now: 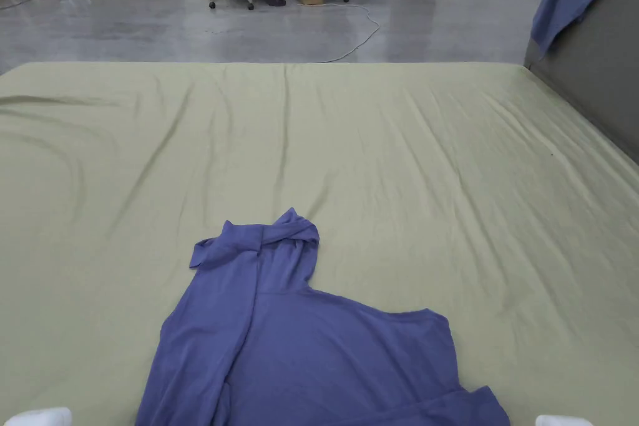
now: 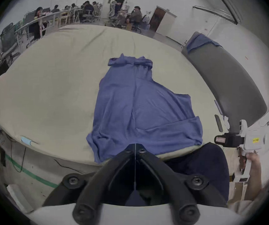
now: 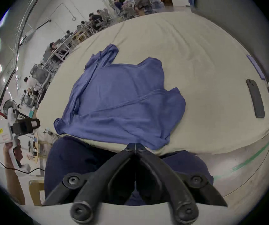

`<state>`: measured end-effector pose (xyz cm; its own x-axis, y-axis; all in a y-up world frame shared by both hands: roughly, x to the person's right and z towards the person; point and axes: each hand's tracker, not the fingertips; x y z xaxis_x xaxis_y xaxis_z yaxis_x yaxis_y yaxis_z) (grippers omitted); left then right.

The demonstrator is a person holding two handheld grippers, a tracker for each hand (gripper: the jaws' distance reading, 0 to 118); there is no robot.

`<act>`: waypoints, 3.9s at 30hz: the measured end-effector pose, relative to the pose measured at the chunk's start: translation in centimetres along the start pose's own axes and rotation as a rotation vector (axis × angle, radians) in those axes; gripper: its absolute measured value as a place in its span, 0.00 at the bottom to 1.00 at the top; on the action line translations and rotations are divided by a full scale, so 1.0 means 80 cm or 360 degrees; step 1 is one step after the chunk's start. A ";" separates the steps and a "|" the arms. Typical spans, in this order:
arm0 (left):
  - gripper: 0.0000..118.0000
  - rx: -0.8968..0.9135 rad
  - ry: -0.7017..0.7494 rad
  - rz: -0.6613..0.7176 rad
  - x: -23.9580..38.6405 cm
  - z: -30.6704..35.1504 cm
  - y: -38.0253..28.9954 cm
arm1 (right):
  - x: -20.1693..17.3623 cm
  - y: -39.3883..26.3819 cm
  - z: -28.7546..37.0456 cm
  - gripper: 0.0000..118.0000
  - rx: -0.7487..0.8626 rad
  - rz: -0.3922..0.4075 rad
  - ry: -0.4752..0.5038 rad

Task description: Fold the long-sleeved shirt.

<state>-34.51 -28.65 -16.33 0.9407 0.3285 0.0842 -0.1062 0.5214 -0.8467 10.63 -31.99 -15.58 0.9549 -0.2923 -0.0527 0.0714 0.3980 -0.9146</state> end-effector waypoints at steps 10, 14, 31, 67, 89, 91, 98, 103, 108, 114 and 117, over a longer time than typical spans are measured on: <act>0.00 0.0065 -0.0078 0.0101 0.001 -0.021 0.038 | 0.026 0.051 -0.006 0.00 0.0039 -0.0002 -0.0047; 0.00 0.0101 -0.0055 0.0100 0.001 -0.026 0.056 | 0.033 0.132 -0.037 0.50 0.0094 0.0037 -0.0073; 0.00 0.0008 0.0159 0.0213 -0.039 -0.027 0.043 | -0.002 0.223 -0.182 0.04 -0.0176 0.0404 -0.0173; 0.05 0.0827 -0.0207 0.0107 -0.003 0.124 0.266 | -0.035 0.319 0.241 0.04 0.1045 0.0270 0.0114; 0.05 0.1077 -0.0027 -0.0180 0.086 0.083 0.632 | -0.081 0.645 0.277 0.04 0.1084 0.0377 -0.0414; 0.05 0.1101 0.0069 -0.0238 0.093 0.066 0.650 | -0.084 0.671 0.258 0.04 0.1083 0.0383 -0.0443; 0.05 0.0977 0.0148 -0.0224 0.073 -0.049 0.644 | -0.055 0.690 0.110 0.04 0.0918 0.0347 -0.0532; 0.05 0.0600 0.0220 -0.0183 0.012 -0.185 0.562 | -0.007 0.617 -0.063 0.04 0.0538 0.0386 -0.0460; 0.05 0.0257 0.0220 -0.0113 -0.048 -0.280 0.429 | 0.029 0.504 -0.179 0.04 0.0252 0.0322 -0.0368; 0.05 0.0137 0.0130 -0.0073 -0.102 -0.248 0.290 | 0.061 0.373 -0.184 0.04 0.0114 0.0256 -0.0237; 0.05 0.0111 0.0100 -0.0087 -0.107 -0.197 0.230 | 0.063 0.313 -0.152 0.04 0.0081 0.0265 -0.0182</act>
<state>-39.44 -34.29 -40.89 0.9639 0.2490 0.0941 -0.0745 0.5915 -0.8028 13.70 -34.11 -43.62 0.9810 -0.1194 -0.1529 -0.0784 0.4769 -0.8755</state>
